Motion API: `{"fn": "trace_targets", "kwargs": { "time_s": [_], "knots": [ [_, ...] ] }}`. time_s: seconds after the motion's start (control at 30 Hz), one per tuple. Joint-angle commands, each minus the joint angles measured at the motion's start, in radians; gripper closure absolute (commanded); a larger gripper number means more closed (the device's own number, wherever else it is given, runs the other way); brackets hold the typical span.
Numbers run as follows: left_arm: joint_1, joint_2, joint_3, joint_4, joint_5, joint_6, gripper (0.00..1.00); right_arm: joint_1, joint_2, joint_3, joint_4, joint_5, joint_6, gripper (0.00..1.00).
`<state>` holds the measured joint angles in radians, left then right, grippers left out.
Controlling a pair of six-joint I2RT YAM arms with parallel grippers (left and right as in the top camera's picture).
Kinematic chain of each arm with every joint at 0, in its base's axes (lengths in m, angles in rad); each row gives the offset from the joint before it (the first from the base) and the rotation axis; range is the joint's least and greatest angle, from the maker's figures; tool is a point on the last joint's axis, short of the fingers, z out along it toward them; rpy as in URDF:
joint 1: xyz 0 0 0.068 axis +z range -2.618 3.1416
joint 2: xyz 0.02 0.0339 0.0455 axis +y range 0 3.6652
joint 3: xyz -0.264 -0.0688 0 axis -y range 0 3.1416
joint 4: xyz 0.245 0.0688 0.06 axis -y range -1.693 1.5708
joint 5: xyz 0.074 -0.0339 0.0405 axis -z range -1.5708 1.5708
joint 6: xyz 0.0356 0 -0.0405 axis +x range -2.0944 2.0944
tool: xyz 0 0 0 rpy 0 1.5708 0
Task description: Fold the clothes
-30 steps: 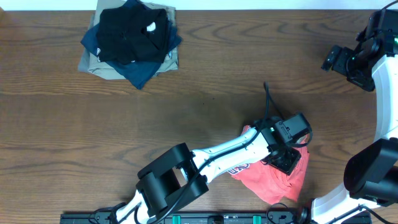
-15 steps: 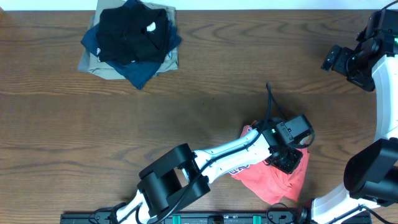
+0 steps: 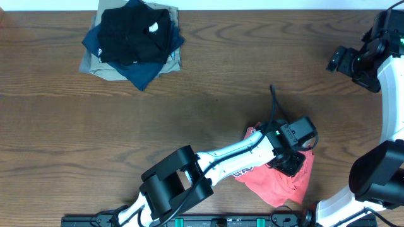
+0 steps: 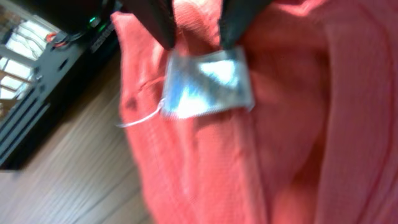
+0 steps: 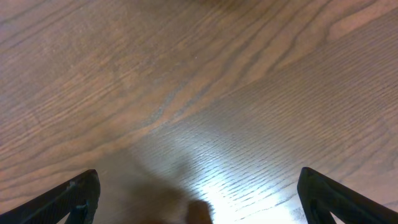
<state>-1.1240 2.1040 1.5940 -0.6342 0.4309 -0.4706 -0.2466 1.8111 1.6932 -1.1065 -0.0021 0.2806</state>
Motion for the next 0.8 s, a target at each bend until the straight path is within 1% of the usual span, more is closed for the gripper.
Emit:
{"fn": "trace_targets", "kwargs": {
  "time_s": [0.0,0.13,0.3,0.43,0.57,0.63,0.67,0.77],
  "knots": [
    [0.001,0.017,-0.001,-0.043,-0.024,0.003,0.70,-0.001,0.002,0.003,-0.001,0.010,-0.005,0.01],
    [-0.013,0.017,-0.001,-0.069,-0.024,0.003,0.64,-0.001,0.002,0.003,-0.001,0.010,-0.005,0.01],
    [-0.042,0.017,-0.001,-0.063,-0.024,0.002,0.53,-0.001,0.002,0.003,-0.001,0.010,-0.005,0.01],
    [-0.054,0.017,-0.001,-0.048,-0.024,0.002,0.51,-0.001,0.002,0.003,-0.001,0.010,-0.005,0.01],
    [-0.055,0.017,-0.001,-0.032,-0.024,0.003,0.52,-0.001,0.002,0.003,-0.001,0.010,-0.005,0.01],
    [-0.055,0.017,-0.001,-0.030,-0.024,0.004,0.57,-0.001,0.002,0.003,-0.001,0.010,-0.005,0.01],
    [-0.055,0.017,-0.001,-0.030,-0.024,0.006,0.61,-0.001,0.002,0.003,-0.001,0.009,-0.005,0.01],
    [-0.055,0.017,-0.001,-0.030,-0.045,0.005,0.65,-0.001,0.002,0.004,-0.001,0.010,-0.005,0.01]
  ]
}}
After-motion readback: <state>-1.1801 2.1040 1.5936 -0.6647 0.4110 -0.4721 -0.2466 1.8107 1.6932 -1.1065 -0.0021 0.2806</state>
